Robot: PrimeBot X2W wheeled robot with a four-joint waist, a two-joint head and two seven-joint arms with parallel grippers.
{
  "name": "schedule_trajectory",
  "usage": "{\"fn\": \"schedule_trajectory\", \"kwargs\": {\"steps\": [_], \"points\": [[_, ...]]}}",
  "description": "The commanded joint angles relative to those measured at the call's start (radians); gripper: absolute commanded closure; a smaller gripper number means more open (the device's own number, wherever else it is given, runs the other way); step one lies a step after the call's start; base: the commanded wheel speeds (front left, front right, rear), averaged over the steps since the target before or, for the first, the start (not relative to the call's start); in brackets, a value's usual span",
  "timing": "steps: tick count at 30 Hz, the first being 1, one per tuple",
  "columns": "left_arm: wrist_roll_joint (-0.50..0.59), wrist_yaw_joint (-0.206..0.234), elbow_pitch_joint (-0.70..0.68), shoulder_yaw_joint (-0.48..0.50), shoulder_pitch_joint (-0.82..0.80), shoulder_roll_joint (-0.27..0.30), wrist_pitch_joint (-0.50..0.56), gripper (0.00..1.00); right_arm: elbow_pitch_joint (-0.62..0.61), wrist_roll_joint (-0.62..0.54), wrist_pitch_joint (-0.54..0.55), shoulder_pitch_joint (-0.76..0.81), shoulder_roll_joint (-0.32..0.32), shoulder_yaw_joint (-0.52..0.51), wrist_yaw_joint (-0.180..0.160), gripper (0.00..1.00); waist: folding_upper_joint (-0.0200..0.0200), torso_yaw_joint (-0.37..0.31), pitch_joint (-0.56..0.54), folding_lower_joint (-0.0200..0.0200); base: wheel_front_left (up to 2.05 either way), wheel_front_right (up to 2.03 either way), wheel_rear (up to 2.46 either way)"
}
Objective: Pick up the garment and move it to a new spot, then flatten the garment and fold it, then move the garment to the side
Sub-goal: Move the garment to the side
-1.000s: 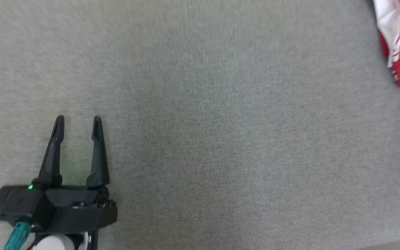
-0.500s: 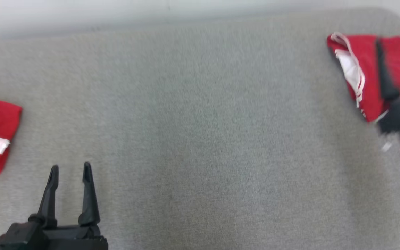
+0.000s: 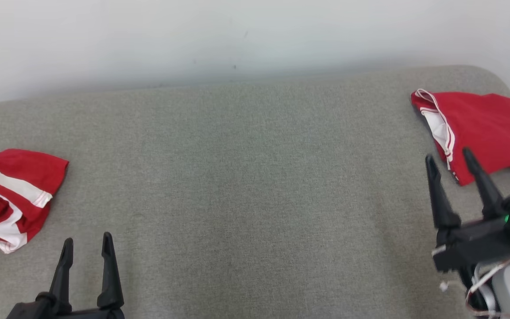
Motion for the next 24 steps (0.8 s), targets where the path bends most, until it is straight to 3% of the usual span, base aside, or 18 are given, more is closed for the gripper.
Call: {"fn": "schedule_trajectory", "kwargs": {"steps": [1, 8, 24], "points": [[-0.003, 0.003, 0.009, 0.005, 0.021, 0.0, 0.0, 0.0, -0.02, -0.006, -0.004, 0.05, 0.024, -0.013, -0.003, 0.0, 0.0001, 0.011, -0.025, 0.0002, 0.0, 0.0, 0.0], [0.016, 0.005, 0.032, 0.023, 0.044, 0.0, 0.0, 0.0, -0.078, -0.029, -0.004, 0.204, 0.106, -0.045, -0.003, 0.0, 0.0001, 0.014, -0.06, 0.0002, 0.0, 0.0, 0.0], [0.034, -0.071, 0.045, 0.072, 0.059, 0.013, 0.0, 0.0, -0.089, -0.056, -0.004, 0.32, 0.195, -0.067, -0.003, 0.0, 0.0001, 0.026, -0.076, 0.0002, 0.0, 0.0, 0.0]]}}
